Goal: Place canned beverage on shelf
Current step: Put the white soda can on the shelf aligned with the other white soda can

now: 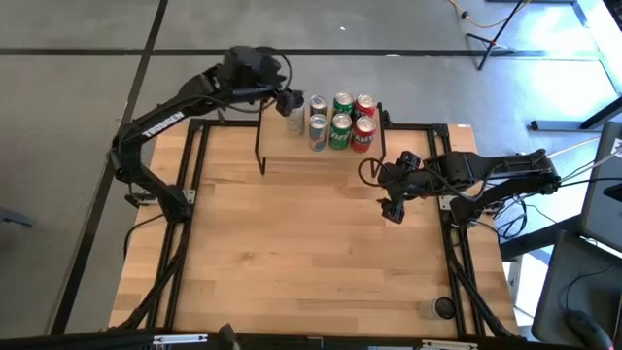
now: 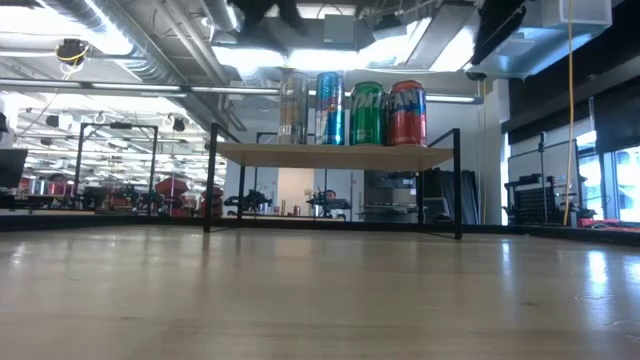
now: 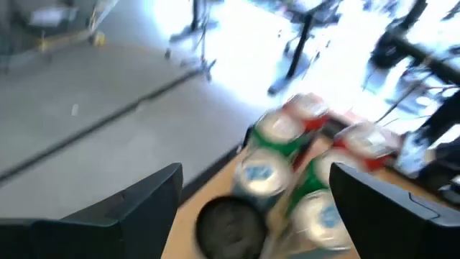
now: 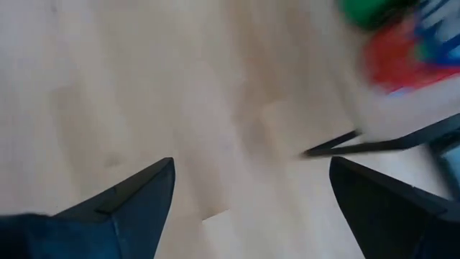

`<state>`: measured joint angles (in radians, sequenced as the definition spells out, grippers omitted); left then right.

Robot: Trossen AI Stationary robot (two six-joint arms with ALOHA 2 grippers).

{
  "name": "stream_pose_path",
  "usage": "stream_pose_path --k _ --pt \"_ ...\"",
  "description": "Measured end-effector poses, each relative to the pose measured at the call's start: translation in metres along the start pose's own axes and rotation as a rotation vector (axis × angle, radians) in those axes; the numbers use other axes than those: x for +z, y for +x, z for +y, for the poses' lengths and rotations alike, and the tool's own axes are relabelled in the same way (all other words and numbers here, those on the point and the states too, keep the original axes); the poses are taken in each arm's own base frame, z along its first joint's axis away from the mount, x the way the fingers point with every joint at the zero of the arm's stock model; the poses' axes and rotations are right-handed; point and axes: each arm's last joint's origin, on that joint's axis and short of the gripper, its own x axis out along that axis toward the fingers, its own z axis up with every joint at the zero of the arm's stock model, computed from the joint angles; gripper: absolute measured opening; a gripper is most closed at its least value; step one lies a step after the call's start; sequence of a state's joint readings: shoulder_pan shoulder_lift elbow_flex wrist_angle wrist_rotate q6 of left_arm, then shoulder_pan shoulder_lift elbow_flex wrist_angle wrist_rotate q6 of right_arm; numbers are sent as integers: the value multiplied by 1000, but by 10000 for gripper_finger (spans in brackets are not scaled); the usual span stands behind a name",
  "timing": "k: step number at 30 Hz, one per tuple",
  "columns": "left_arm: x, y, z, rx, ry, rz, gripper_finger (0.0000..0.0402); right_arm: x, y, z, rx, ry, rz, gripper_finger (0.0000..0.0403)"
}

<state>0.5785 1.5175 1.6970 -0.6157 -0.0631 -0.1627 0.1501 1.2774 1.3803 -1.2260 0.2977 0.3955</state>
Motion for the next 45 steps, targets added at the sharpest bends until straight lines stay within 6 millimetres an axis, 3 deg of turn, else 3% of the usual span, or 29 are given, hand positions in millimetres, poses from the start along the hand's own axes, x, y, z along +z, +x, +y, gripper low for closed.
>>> stream_pose_path --k 6,12,17,24,34,39,45 --pt "3 -33 -41 -154 91 -58 333 -17 -21 12 232 9 57 353" --pt "-29 -40 -106 -361 153 17 337 -47 -42 38 341 -17 83 353" --pt "-57 -49 -155 -508 107 29 337 -71 -55 63 409 11 154 353" --pt "-94 -75 -208 -530 -22 62 338 -112 -75 96 518 -123 282 353" --pt "-137 -107 -247 -483 -67 76 338 -182 -77 155 421 -272 341 353" --pt "-141 -113 -252 -473 -61 63 338 -193 -65 170 333 -276 352 353" --pt "-142 -113 -252 -471 -59 63 338 -199 -58 187 362 -287 388 353"
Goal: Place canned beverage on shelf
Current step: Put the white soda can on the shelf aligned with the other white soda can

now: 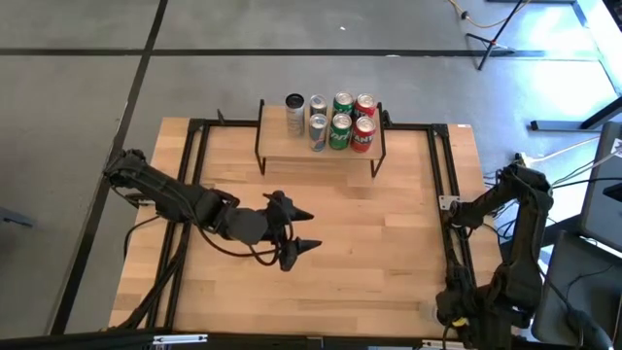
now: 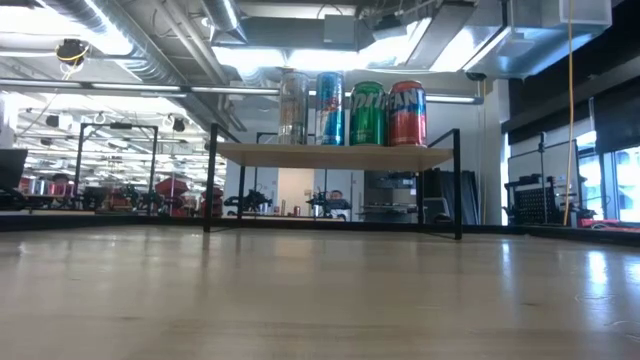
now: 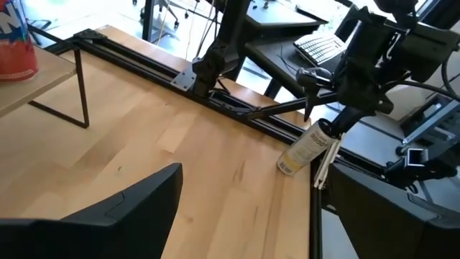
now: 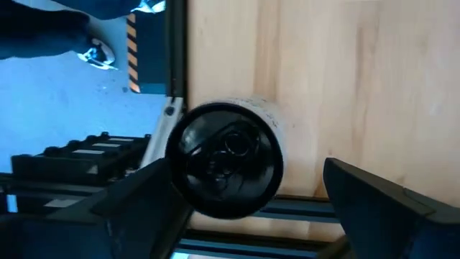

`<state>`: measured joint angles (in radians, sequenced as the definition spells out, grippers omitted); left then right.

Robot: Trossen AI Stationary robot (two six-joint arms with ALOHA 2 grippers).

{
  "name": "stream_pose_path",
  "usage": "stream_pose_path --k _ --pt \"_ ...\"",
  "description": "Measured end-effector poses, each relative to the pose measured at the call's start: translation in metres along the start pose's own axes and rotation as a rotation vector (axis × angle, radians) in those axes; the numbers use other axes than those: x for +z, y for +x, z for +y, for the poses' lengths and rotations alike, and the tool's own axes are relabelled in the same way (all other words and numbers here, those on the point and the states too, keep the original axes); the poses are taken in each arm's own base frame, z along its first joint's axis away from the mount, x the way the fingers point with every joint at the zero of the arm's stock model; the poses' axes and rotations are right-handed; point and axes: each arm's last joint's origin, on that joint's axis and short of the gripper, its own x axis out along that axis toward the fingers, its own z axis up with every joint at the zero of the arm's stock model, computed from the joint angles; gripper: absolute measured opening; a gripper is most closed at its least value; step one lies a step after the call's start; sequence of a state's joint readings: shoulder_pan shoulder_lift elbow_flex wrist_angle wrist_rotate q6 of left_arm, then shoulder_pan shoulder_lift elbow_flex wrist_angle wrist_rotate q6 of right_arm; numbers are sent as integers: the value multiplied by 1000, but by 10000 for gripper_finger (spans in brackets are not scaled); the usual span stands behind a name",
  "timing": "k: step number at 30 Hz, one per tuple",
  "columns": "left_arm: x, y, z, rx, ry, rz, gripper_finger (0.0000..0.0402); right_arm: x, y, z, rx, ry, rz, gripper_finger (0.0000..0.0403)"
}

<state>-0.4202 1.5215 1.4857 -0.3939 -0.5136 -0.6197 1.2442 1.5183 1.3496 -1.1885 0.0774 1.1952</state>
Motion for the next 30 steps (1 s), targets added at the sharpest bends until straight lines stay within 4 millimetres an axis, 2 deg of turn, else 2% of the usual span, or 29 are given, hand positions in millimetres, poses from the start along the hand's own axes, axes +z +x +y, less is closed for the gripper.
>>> stream_pose_path --k 6,9,12,17,22,26,30 --pt "0 0 0 0 0 0 338 0 8 2 -36 -9 12 352" --pt "0 0 0 0 0 1 338 1 9 3 -48 -19 10 330" --pt "0 0 0 -4 -3 -4 338 0 10 1 -66 -26 12 278" --pt "0 0 -2 -24 -11 3 338 0 8 -3 -102 -56 8 156" --pt "-3 -4 -6 -30 -58 4 338 13 -5 -17 -105 -59 -51 53" --pt "-5 -6 -10 -33 -52 1 338 21 -12 -27 -125 -29 -85 8" --pt "-7 -8 -12 -29 -48 -3 338 17 -14 -32 -166 -22 -65 8"
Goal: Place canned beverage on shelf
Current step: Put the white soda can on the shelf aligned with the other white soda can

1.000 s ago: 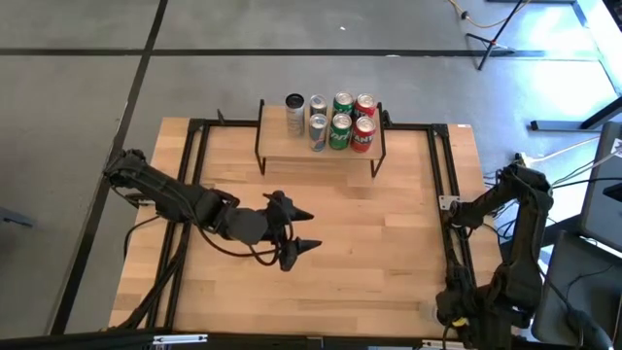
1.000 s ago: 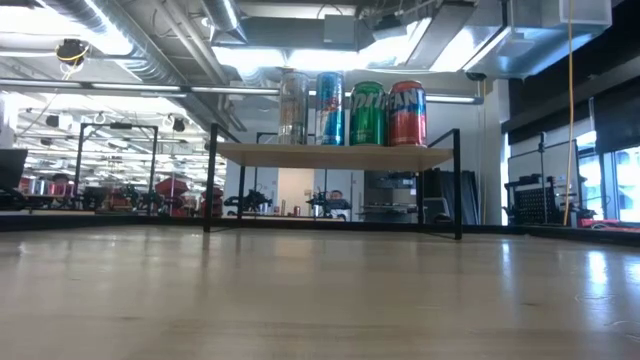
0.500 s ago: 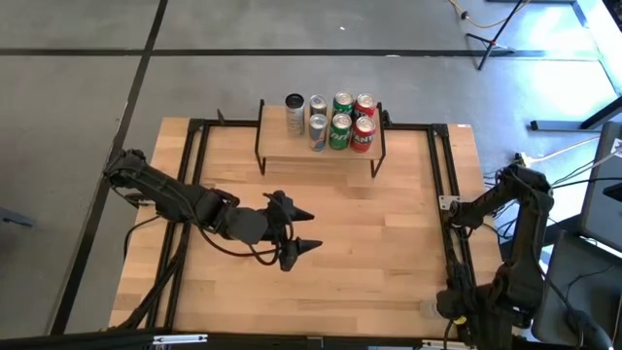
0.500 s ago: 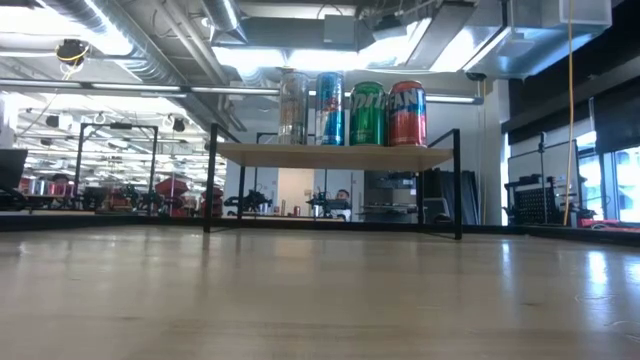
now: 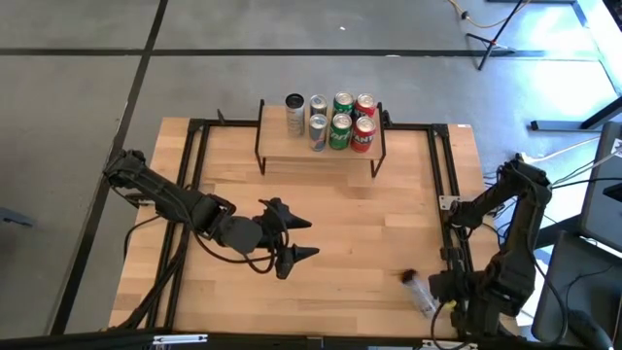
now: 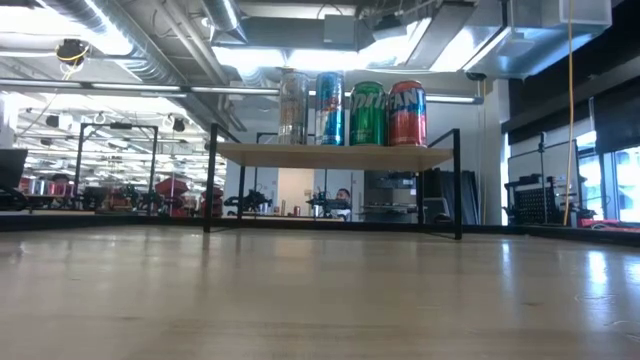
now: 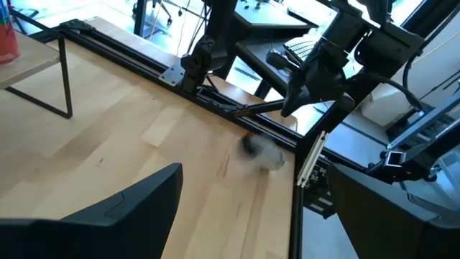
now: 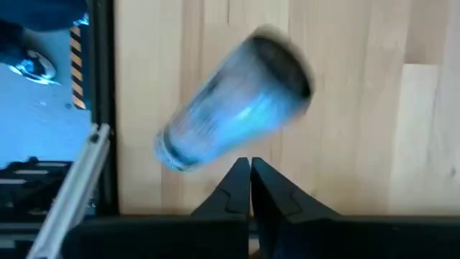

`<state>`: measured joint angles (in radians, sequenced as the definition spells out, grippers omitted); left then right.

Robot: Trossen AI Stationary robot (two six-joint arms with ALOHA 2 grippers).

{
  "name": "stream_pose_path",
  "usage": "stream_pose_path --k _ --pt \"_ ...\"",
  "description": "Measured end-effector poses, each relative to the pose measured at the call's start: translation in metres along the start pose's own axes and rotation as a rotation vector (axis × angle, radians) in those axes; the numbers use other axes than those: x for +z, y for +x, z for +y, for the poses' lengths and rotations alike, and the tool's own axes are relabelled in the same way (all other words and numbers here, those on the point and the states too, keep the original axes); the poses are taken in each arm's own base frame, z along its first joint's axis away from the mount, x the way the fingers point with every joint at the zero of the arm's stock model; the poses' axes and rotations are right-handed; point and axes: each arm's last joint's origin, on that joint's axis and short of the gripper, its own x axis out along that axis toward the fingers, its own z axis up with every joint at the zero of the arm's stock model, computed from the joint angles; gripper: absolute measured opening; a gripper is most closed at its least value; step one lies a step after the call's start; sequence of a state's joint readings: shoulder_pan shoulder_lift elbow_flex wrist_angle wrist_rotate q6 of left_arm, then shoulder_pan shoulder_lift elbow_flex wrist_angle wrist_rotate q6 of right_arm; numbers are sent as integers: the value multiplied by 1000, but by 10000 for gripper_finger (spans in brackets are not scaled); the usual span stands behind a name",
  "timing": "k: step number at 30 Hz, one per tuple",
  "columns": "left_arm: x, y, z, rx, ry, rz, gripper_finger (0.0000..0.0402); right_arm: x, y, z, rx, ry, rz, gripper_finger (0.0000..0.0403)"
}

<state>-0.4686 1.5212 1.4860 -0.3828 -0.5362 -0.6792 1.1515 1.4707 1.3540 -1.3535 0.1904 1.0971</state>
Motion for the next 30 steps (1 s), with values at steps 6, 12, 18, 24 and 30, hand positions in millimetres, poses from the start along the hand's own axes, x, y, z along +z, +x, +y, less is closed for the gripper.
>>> stream_pose_path --k 6,12,18,24,30 --pt "-1 0 1 11 8 8 338 -1 -3 -1 26 61 40 51" --pt "-2 0 2 22 19 21 338 -1 -4 2 85 116 65 146" --pt "-1 2 5 37 7 11 338 12 18 6 75 207 -153 260" --pt "-13 17 3 67 -12 33 338 10 79 -16 -4 386 -28 341" --pt "-21 26 3 84 -55 47 338 10 123 -31 78 529 17 357"
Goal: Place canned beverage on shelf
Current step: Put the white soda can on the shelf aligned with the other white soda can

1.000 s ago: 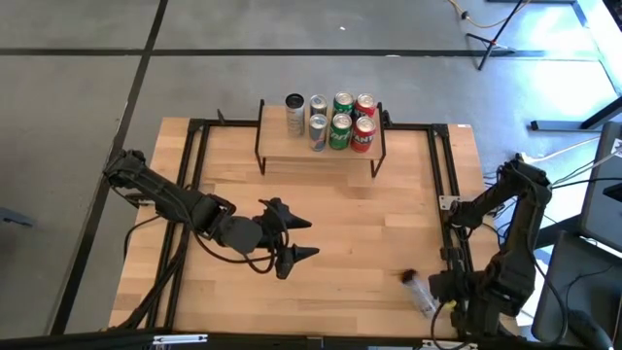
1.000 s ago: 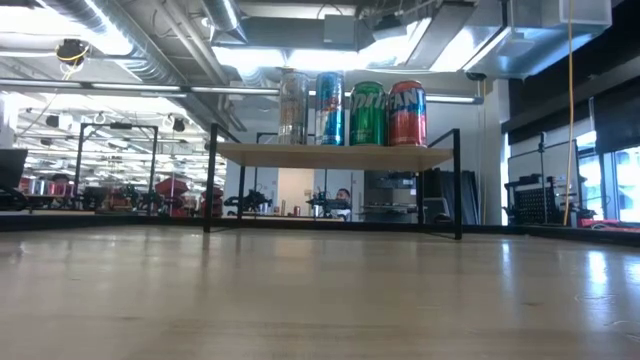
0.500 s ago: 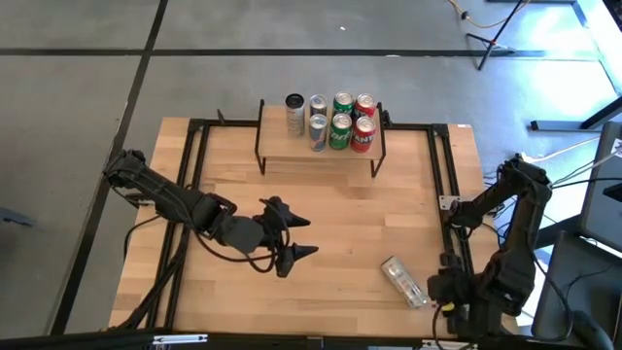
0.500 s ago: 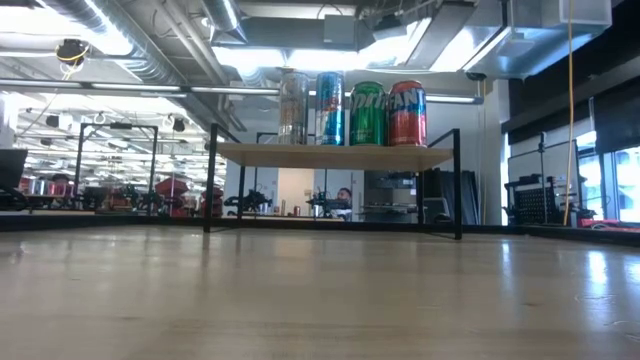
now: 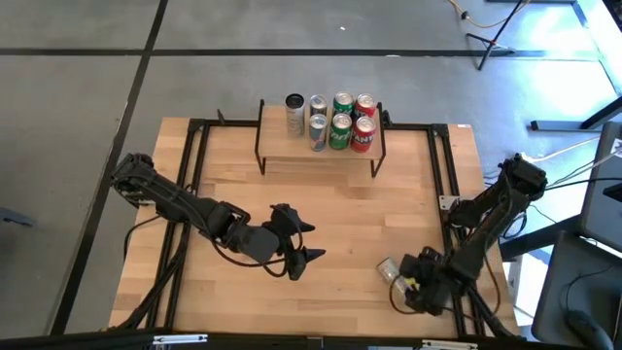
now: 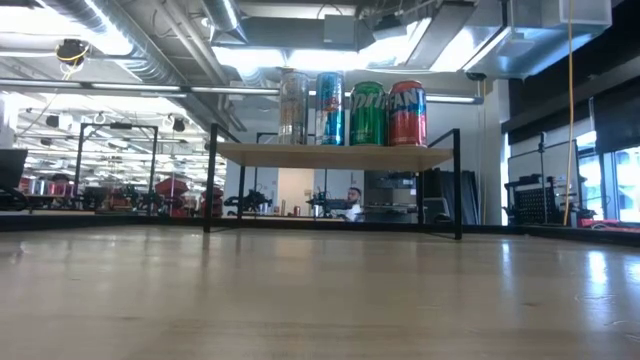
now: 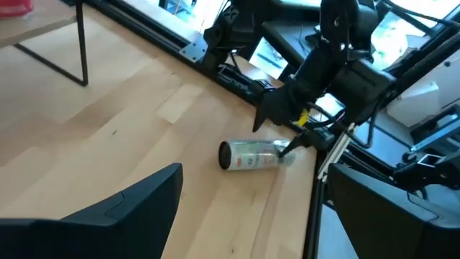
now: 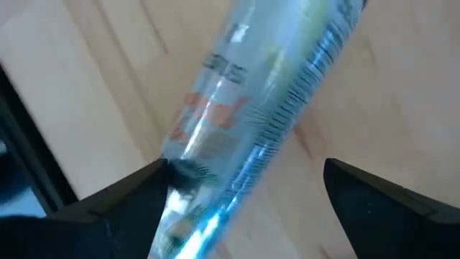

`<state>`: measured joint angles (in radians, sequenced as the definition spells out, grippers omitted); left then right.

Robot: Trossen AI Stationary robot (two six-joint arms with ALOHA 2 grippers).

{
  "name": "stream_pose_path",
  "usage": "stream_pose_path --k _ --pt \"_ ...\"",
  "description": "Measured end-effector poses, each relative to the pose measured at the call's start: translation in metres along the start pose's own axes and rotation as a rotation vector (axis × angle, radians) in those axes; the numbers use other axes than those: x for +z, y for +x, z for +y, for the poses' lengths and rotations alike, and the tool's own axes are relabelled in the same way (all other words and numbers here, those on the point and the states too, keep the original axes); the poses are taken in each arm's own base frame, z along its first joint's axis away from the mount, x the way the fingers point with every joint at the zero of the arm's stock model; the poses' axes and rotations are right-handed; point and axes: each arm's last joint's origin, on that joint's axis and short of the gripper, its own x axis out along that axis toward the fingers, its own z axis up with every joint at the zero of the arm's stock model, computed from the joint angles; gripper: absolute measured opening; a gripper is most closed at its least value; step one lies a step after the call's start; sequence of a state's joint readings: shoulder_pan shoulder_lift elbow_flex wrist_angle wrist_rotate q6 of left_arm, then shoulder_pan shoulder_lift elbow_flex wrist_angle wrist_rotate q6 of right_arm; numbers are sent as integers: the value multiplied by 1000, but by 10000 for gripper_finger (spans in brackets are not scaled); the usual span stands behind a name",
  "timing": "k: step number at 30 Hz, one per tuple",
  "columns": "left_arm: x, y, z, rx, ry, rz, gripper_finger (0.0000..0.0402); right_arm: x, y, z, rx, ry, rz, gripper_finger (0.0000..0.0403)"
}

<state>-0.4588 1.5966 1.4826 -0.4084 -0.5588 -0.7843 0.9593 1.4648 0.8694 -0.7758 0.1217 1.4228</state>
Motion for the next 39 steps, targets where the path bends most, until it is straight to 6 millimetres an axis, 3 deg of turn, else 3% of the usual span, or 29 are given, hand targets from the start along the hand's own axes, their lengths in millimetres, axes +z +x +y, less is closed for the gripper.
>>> stream_pose_path --k 7,14,20,24,30,39 --pt "-1 1 -1 1 -22 2 338 6 24 -15 -66 71 -43 319" --pt "-1 1 0 5 -17 1 338 3 39 -20 -126 58 -48 219" --pt "-1 1 0 7 -17 -1 338 5 33 -17 -129 53 -66 219" --pt "-1 1 0 5 -23 -2 338 10 13 -7 -92 6 -123 219" --pt "-5 5 -5 30 -33 -66 338 26 -23 10 -4 -23 -342 219" --pt "-15 44 -16 15 -156 -215 338 61 -73 28 1 -36 -697 219"
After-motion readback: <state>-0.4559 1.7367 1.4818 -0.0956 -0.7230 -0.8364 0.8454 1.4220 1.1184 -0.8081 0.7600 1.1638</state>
